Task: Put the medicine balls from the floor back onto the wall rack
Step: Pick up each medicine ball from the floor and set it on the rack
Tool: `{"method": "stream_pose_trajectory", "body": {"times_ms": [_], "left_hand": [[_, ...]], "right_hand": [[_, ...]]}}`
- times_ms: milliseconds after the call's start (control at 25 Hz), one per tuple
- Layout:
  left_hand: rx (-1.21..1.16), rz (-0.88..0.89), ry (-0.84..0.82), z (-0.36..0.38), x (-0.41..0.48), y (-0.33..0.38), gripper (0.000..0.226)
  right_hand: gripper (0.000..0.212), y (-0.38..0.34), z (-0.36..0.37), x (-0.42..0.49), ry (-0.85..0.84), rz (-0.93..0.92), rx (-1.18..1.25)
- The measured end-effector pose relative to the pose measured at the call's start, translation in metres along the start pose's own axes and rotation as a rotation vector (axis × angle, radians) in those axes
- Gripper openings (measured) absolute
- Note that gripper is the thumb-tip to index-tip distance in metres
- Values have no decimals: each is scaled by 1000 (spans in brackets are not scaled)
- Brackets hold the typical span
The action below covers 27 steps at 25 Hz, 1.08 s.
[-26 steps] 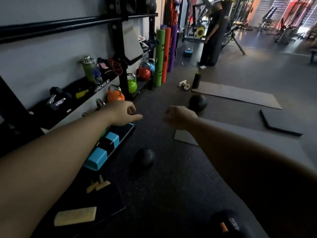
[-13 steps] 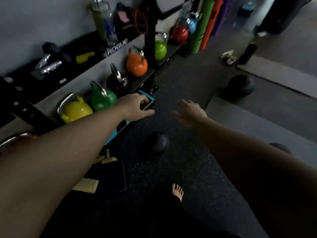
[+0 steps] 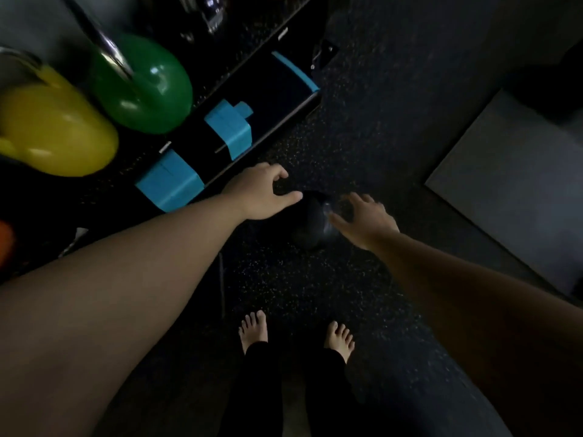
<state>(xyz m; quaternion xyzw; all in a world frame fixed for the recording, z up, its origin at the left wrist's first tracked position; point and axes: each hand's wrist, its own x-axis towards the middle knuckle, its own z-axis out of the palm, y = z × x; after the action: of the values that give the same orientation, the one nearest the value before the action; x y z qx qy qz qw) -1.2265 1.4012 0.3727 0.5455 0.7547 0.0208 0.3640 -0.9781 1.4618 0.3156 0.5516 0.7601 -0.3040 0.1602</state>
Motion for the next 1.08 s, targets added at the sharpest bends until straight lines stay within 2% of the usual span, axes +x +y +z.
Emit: {"method": "stream_pose_trajectory", "body": {"times_ms": [160, 320, 480, 600, 680, 760, 920, 1080], "left_hand": [[-61, -46, -42, 108, 96, -52, 63], [-127, -101, -33, 196, 189, -96, 65], [-304, -208, 21, 245, 240, -125, 86], [-492, -366, -59, 275, 252, -137, 105], [-689, -488, -131, 291, 251, -131, 112], [-822, -545, -104, 297, 248, -124, 111], [-885, -557, -21, 286, 229, -112, 103], [-922, -603, 173, 237, 183, -84, 97]], "right_hand": [[78, 34, 87, 98, -11, -4, -20], [91, 68, 154, 190, 23, 2, -22], [112, 84, 198, 236, 39, 25, 106], [126, 90, 224, 250, 5, 74, 348], [128, 91, 234, 250, 48, 100, 471], [125, 89, 238, 247, 105, 99, 534], [118, 76, 228, 230, 180, 90, 598], [110, 38, 173, 200, 241, 19, 633]]}}
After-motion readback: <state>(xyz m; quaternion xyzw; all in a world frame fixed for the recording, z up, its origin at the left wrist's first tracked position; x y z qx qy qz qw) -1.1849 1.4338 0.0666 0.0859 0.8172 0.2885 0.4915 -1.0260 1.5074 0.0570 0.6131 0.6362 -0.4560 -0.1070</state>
